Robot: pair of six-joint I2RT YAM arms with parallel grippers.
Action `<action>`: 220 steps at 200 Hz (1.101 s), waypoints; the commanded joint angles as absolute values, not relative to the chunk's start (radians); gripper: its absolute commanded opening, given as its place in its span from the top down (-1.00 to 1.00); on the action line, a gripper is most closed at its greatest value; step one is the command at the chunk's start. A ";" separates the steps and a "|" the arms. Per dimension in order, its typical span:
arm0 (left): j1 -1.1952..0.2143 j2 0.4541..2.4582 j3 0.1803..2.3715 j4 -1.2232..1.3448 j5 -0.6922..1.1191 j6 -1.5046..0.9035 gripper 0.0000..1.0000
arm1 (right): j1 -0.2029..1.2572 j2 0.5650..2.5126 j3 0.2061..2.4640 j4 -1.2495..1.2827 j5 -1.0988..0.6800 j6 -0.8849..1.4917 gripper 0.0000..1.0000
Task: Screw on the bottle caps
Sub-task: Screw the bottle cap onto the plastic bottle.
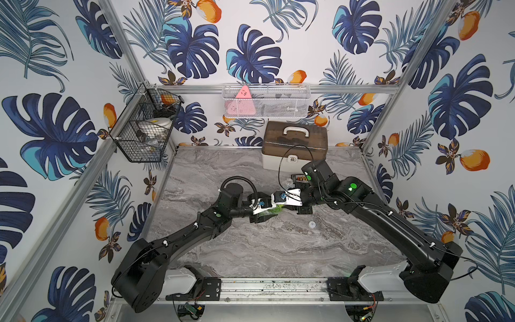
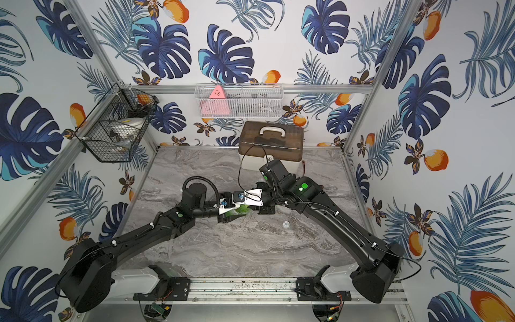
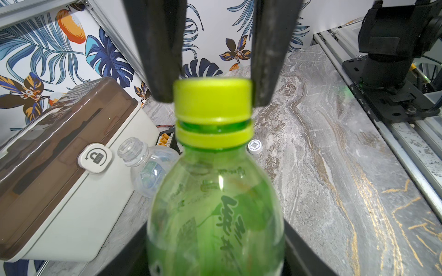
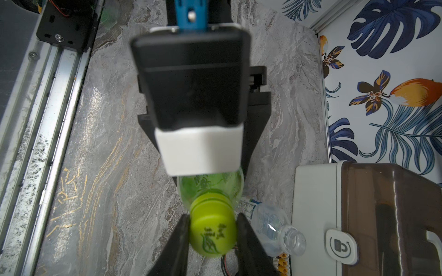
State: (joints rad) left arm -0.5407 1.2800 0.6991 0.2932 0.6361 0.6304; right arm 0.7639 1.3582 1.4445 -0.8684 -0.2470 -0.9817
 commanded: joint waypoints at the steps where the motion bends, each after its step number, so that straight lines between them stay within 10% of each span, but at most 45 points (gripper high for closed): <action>1: -0.541 1.264 0.683 0.454 0.621 0.607 -0.31 | 0.764 1.367 1.446 -0.833 -0.219 -0.846 0.42; 69: -0.649 1.272 0.598 0.774 0.276 0.693 -0.31 | 0.767 1.373 1.449 -0.702 -0.124 0.323 0.58; 128: -0.755 1.336 0.555 0.986 0.023 0.841 -0.30 | 0.730 1.353 1.412 -0.613 -0.204 1.034 0.29; 171: -0.680 1.260 0.577 0.660 0.119 0.780 -0.29 | 0.683 1.294 1.485 -0.650 -0.207 0.573 -0.25; 220: -0.539 1.193 0.688 0.183 0.493 0.778 -0.29 | 0.672 1.229 1.504 -0.879 -0.353 -0.415 -0.34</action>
State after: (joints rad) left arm -0.5735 1.2030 0.6365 0.4522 0.2558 0.7620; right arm 0.6727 1.2461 1.4982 -0.7380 -0.2356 0.1902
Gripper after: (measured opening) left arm 0.652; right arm 0.671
